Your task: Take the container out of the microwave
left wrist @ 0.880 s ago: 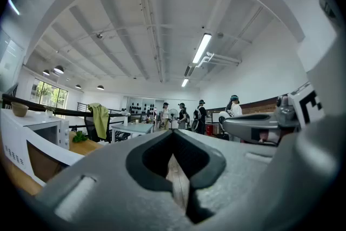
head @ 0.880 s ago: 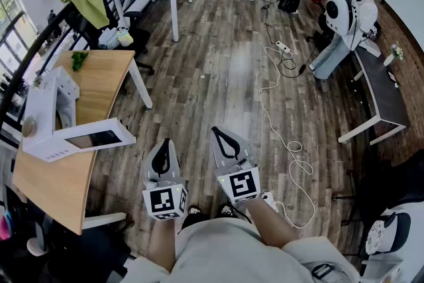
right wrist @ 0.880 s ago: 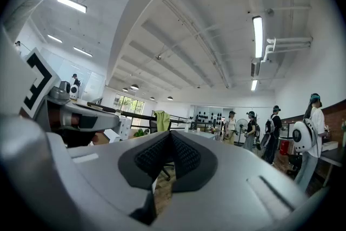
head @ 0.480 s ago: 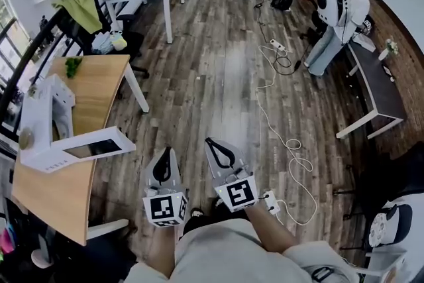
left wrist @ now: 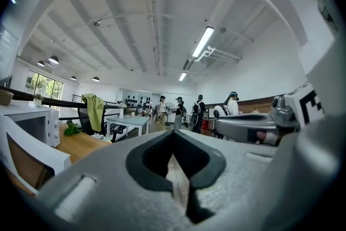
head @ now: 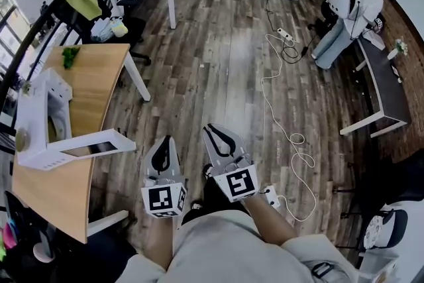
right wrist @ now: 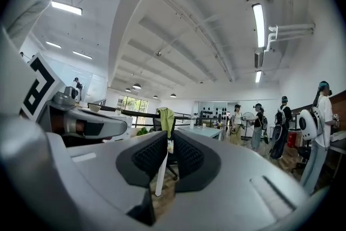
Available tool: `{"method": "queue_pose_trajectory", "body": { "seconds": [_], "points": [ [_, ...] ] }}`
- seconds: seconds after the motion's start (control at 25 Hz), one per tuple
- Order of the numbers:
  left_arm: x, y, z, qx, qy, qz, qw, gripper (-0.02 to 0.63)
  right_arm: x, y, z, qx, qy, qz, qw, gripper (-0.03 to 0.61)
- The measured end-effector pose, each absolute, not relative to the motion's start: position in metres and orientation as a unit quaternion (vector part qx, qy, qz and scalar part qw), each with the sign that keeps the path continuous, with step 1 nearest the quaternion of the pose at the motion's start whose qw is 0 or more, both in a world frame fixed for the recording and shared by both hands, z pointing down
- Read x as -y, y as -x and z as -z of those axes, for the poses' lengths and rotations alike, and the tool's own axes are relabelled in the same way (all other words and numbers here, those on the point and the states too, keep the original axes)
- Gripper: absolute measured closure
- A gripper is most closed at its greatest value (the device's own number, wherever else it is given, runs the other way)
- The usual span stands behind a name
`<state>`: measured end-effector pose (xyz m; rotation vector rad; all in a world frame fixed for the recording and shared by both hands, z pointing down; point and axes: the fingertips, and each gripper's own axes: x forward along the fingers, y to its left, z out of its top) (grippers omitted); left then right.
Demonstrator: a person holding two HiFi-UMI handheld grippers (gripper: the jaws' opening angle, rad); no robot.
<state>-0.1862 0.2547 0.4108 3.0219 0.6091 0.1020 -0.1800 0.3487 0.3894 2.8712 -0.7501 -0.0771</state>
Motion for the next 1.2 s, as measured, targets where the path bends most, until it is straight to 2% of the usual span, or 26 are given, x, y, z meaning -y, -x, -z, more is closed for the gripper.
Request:
{"method": "queue_pose_trajectory", "body": {
  "seconds": [0.56,1.2],
  "points": [
    [-0.268,0.072,-0.427,-0.171,-0.983,-0.06,0.027,0.611,-0.356,0.062,-0.403,0.292,-0.952,0.01,0.086,0.523],
    [-0.294,-0.013,-0.441,-0.137,-0.987,-0.079,0.021,0.611,-0.378,-0.028,-0.42,0.333,-0.94,0.002,0.072,0.512]
  ]
}}
